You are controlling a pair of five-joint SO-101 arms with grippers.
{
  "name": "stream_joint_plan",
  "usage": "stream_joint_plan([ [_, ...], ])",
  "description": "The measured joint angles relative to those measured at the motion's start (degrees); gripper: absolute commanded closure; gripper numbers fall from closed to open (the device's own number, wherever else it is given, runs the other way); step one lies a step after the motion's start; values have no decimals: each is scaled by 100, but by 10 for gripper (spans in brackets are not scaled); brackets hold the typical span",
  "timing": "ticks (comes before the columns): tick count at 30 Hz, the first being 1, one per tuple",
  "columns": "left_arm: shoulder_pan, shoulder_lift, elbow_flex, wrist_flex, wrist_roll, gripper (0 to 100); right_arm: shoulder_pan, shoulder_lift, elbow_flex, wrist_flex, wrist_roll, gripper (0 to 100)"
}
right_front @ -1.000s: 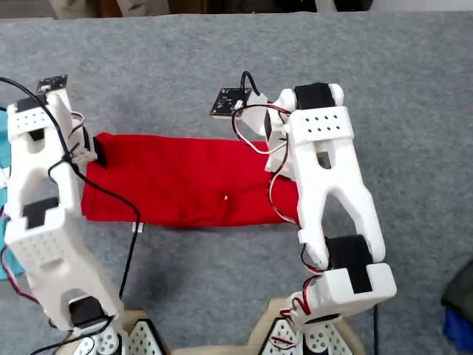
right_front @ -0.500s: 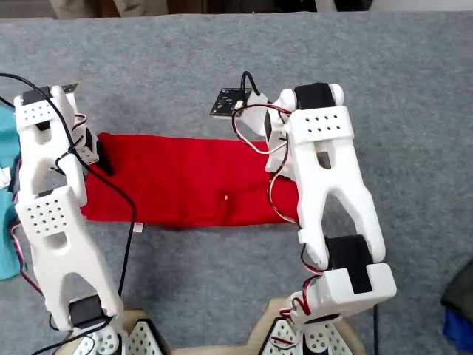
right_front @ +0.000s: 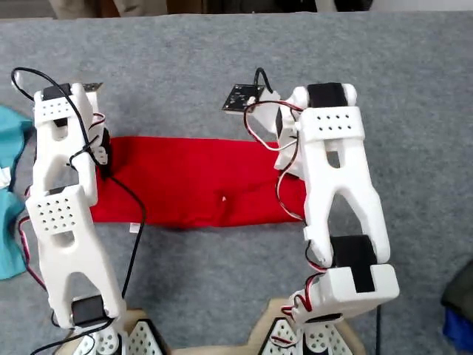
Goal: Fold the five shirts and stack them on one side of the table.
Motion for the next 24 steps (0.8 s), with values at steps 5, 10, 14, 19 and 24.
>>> stream_joint_plan([
  [5, -176, 53, -527, 264, -18, 981, 44, -299, 0, 0, 0, 854],
  [10, -703, 62, -1266, 431, -457, 981, 132, -659, 0, -132, -70, 854],
  [14, -809, 62, -1433, 440, -519, 981, 527, -730, 0, -413, -448, 854],
  [19, -809, 62, -1521, 440, -519, 981, 1257, -730, 53, -431, -571, 854],
  [24, -299, -598, -1160, 440, -273, 981, 2154, -730, 431, -440, -580, 854],
])
